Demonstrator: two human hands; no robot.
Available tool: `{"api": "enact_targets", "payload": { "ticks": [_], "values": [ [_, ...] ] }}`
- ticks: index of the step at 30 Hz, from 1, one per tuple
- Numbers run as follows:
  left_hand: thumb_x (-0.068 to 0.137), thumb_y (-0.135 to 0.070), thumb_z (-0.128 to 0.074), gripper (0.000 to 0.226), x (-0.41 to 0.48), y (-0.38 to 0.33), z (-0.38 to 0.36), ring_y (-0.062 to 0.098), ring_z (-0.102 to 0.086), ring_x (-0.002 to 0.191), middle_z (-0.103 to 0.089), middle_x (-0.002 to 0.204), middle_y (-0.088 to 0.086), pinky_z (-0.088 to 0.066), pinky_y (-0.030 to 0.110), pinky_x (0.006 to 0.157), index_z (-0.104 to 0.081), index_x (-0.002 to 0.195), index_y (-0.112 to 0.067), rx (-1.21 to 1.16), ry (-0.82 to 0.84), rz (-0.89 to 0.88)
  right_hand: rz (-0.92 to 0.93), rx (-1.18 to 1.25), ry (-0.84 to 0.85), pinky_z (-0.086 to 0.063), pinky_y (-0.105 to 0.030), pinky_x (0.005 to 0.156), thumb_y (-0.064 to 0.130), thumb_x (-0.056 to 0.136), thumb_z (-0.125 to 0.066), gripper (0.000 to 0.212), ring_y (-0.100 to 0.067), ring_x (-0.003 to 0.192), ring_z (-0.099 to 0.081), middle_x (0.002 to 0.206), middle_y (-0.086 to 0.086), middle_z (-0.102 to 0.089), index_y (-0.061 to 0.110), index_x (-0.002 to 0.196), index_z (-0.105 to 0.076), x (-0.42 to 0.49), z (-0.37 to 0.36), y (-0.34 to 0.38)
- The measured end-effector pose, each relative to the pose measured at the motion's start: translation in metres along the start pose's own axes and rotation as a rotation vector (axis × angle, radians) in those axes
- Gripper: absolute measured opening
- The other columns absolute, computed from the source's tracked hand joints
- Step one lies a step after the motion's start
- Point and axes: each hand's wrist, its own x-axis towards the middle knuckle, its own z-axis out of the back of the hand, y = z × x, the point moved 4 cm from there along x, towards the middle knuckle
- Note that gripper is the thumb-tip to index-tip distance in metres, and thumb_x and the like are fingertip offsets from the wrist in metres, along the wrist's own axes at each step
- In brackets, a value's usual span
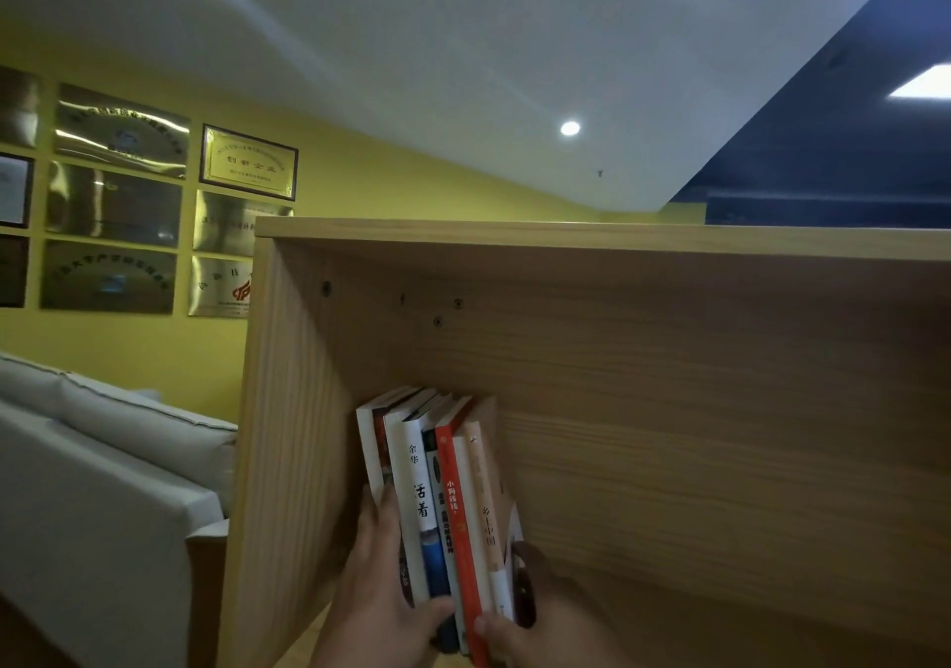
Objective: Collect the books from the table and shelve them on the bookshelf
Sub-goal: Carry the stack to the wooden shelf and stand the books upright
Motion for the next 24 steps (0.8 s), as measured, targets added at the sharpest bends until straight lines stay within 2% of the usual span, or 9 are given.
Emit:
{"api": "enact_targets", "payload": {
  "ticks": [1,3,4,7,8,12,15,19,24],
  "values": [
    [0.069,-0.031,-0.086,0.136,0.003,0.003,0.0,0.01,-0.003,0.151,0.016,0.161,-0.021,-0.018,0.045,0.123,0.022,0.15,-0.046,0.032,-0.015,0.019,-0.026,0.06,0.028,-0.054,-0.057,0.092,0.066,0.047,-0.091,0.116,-0.049,0.117,-0.061,0.132,0.012,-0.064,0.069,0.13,-0.011,-0.015,0.002,0.01],
    [0.074,-0.032,-0.082,0.13,0.007,0.005,-0.001,0.015,0.003,0.153,0.017,0.164,-0.013,-0.015,0.048,0.124,0.023,0.151,-0.043,0.082,-0.036,0.028,0.012,0.204,0.18,-0.049,-0.029,0.102,0.069,0.066,-0.077,0.091,-0.018,0.126,-0.06,0.138,0.016,-0.057,0.054,0.137,-0.022,-0.067,0.03,0.095],
    [0.078,-0.032,-0.079,0.125,0.008,0.005,-0.002,0.016,0.005,0.153,0.019,0.164,-0.01,-0.014,0.049,0.124,0.024,0.149,-0.043,0.1,-0.048,0.031,0.07,0.202,0.149,-0.044,-0.026,0.107,0.071,0.069,-0.072,0.094,-0.01,0.13,-0.055,0.144,0.014,-0.052,0.044,0.145,-0.024,-0.085,0.054,0.124],
    [0.089,-0.031,-0.069,0.109,0.01,0.004,0.001,0.015,0.01,0.153,0.022,0.164,-0.006,-0.008,0.046,0.125,0.026,0.142,-0.039,0.193,-0.092,0.049,0.041,0.291,0.188,-0.041,-0.033,0.115,0.088,0.047,-0.07,0.135,-0.009,0.138,-0.048,0.155,0.01,-0.045,0.037,0.158,-0.015,-0.083,0.048,0.133],
    [0.09,-0.032,-0.067,0.106,0.01,0.003,0.002,0.016,0.01,0.153,0.022,0.163,-0.005,-0.007,0.044,0.125,0.025,0.143,-0.037,0.231,-0.105,0.05,0.063,0.317,0.183,-0.041,-0.034,0.116,0.088,0.044,-0.072,0.138,-0.009,0.139,-0.047,0.156,0.01,-0.044,0.038,0.158,-0.014,-0.083,0.048,0.13],
    [0.095,-0.036,-0.059,0.099,0.002,-0.005,-0.004,0.016,0.014,0.152,0.037,0.15,-0.009,-0.004,0.04,0.125,0.028,0.142,-0.038,0.435,-0.06,-0.068,0.083,0.364,0.186,-0.039,-0.03,0.117,0.06,0.075,-0.077,0.102,-0.009,0.139,-0.045,0.154,0.012,-0.046,0.038,0.158,-0.021,-0.089,0.054,0.128],
    [0.095,-0.049,-0.052,0.096,-0.001,-0.005,-0.01,0.018,0.025,0.148,0.044,0.145,-0.009,0.001,0.039,0.122,0.035,0.134,-0.044,0.53,0.045,-0.159,0.129,0.359,0.151,-0.037,-0.026,0.112,0.048,0.085,-0.074,0.086,-0.009,0.137,-0.046,0.15,0.012,-0.046,0.035,0.155,-0.026,-0.09,0.059,0.129],
    [0.092,-0.055,-0.05,0.097,-0.002,-0.003,-0.011,0.013,0.035,0.14,0.047,0.145,-0.012,0.009,0.035,0.115,0.039,0.13,-0.049,0.518,0.088,-0.192,0.139,0.353,0.114,-0.042,-0.026,0.108,0.047,0.085,-0.075,0.08,-0.008,0.13,-0.051,0.127,0.018,-0.051,0.036,0.151,-0.032,-0.091,0.061,0.131],
    [0.09,-0.06,-0.045,0.097,0.0,-0.004,-0.012,0.014,0.035,0.137,0.054,0.135,-0.013,-0.003,0.045,0.123,0.046,0.124,-0.05,0.564,0.154,-0.196,0.121,0.387,0.11,-0.04,-0.017,0.1,0.051,0.079,-0.079,0.088,0.0,0.116,-0.049,0.145,0.015,-0.051,0.038,0.153,-0.033,-0.089,0.058,0.125]
  ]
}}
